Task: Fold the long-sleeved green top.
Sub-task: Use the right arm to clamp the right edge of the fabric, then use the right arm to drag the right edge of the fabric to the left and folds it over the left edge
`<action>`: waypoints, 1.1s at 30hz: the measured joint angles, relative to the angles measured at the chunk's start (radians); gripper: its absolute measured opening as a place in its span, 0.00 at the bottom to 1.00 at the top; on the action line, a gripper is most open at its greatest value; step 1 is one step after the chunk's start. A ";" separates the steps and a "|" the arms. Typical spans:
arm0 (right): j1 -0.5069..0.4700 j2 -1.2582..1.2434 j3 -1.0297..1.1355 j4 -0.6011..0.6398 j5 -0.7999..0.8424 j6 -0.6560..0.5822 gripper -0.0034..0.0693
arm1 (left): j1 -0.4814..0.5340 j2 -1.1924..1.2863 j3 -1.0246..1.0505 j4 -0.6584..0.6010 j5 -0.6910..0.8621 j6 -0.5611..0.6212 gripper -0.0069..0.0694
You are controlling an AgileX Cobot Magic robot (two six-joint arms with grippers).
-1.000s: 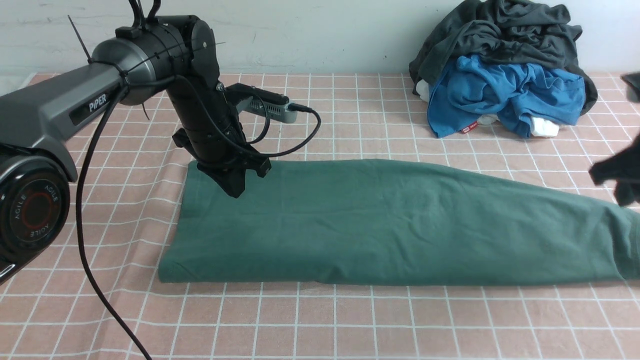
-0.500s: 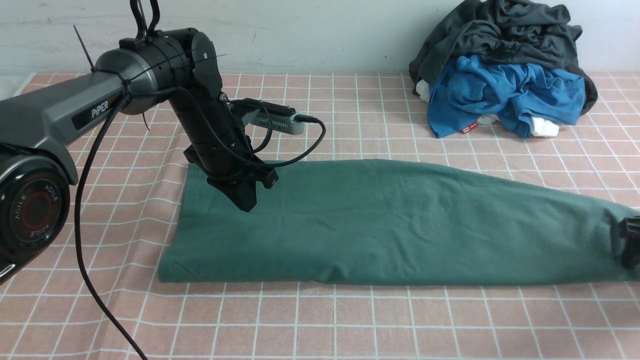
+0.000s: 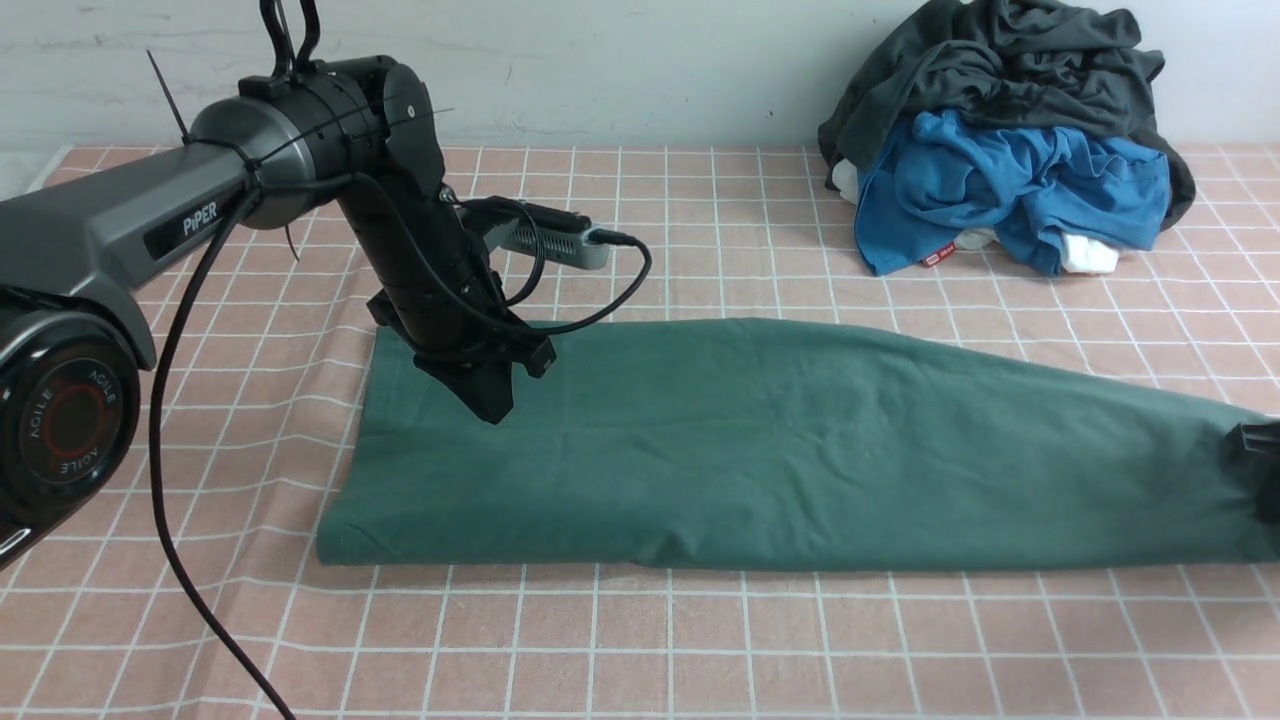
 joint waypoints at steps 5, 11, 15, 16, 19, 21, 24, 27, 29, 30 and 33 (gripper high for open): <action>0.007 -0.047 -0.080 -0.063 0.088 -0.036 0.07 | 0.004 -0.016 0.002 0.013 0.000 0.020 0.09; 0.021 -0.155 -0.231 -0.173 0.216 0.014 0.07 | 0.049 -0.134 0.002 0.025 0.000 0.025 0.09; 0.098 -0.237 -0.350 -0.146 0.285 -0.019 0.07 | 0.094 -0.267 0.002 0.027 0.000 0.025 0.09; 0.144 -0.253 -0.400 -0.121 0.313 -0.044 0.07 | 0.108 -0.323 0.002 0.027 0.002 0.025 0.09; 0.296 -0.263 -0.497 -0.057 0.347 -0.094 0.07 | 0.134 -0.442 0.002 0.029 0.005 0.025 0.09; 0.368 -0.259 -0.524 -0.041 0.350 -0.109 0.07 | 0.137 -0.480 0.002 0.029 0.007 0.023 0.09; 0.587 -0.212 -0.575 0.038 0.324 -0.136 0.07 | 0.138 -0.598 0.002 0.025 0.017 0.010 0.09; 0.732 -0.137 -0.588 0.092 0.270 -0.139 0.07 | 0.138 -0.680 0.002 0.018 0.028 -0.003 0.09; 0.814 -0.067 -0.588 0.133 0.209 -0.139 0.07 | 0.138 -0.732 0.012 0.011 0.029 -0.013 0.09; 0.849 -0.029 -0.588 0.156 0.174 -0.139 0.07 | 0.138 -0.753 0.020 0.009 0.029 -0.018 0.09; 0.930 0.085 -0.588 0.234 0.055 -0.139 0.07 | 0.138 -0.836 0.078 -0.004 0.030 -0.030 0.09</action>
